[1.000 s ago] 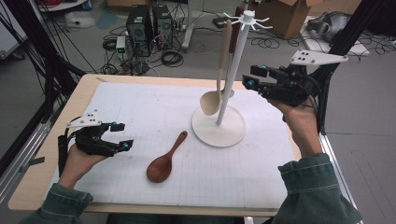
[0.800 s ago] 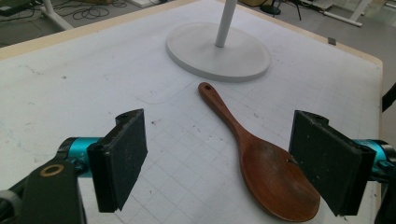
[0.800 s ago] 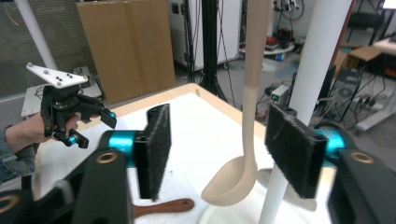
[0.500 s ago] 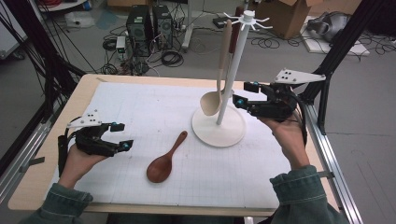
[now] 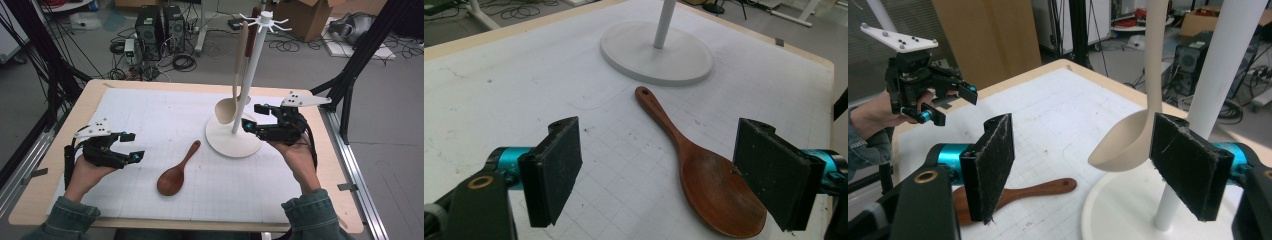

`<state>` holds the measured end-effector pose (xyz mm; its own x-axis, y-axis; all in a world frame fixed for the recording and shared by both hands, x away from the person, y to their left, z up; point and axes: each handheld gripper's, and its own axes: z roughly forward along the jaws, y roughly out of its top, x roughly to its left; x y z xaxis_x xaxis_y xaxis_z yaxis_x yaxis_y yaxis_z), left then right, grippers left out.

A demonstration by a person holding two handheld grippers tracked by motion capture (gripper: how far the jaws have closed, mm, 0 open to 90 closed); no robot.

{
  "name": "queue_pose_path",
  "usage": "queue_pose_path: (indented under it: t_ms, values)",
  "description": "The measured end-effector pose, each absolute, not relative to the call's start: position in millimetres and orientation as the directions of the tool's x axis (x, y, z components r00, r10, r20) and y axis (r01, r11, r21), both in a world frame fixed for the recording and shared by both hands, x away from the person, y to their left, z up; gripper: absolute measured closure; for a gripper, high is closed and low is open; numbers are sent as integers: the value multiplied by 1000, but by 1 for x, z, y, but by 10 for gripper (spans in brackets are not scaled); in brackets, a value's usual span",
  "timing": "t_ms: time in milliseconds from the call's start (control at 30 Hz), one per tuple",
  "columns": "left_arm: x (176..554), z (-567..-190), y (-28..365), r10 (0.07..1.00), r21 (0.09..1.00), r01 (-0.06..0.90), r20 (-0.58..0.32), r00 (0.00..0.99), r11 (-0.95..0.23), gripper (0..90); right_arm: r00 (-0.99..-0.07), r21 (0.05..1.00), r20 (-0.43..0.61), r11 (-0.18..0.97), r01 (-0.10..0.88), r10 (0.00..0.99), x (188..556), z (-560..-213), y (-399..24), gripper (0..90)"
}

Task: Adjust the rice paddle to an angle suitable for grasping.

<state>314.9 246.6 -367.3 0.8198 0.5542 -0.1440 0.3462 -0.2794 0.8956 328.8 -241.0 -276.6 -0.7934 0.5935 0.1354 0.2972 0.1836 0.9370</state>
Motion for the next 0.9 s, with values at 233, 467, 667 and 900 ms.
queue_pose_path:
  t_ms: [233, 467, 667, 900]
  values:
    - [315, -372, 244, 553, 893, 356, -156, 819, -275, 231, -782, 933, 142, 182, 311, 607, 325, -292, -239, 233]
    - [316, -380, 235, 553, 882, 367, -155, 819, -295, 299, -780, 926, 143, 196, 323, 610, 319, -309, -238, 225]
    - [315, -384, 224, 536, 876, 360, -145, 832, -321, 368, -777, 923, 148, 196, 330, 612, 312, -325, -238, 212]
    - [314, -390, 207, 508, 871, 362, -157, 847, -333, 475, -777, 922, 141, 204, 329, 614, 304, -339, -240, 211]
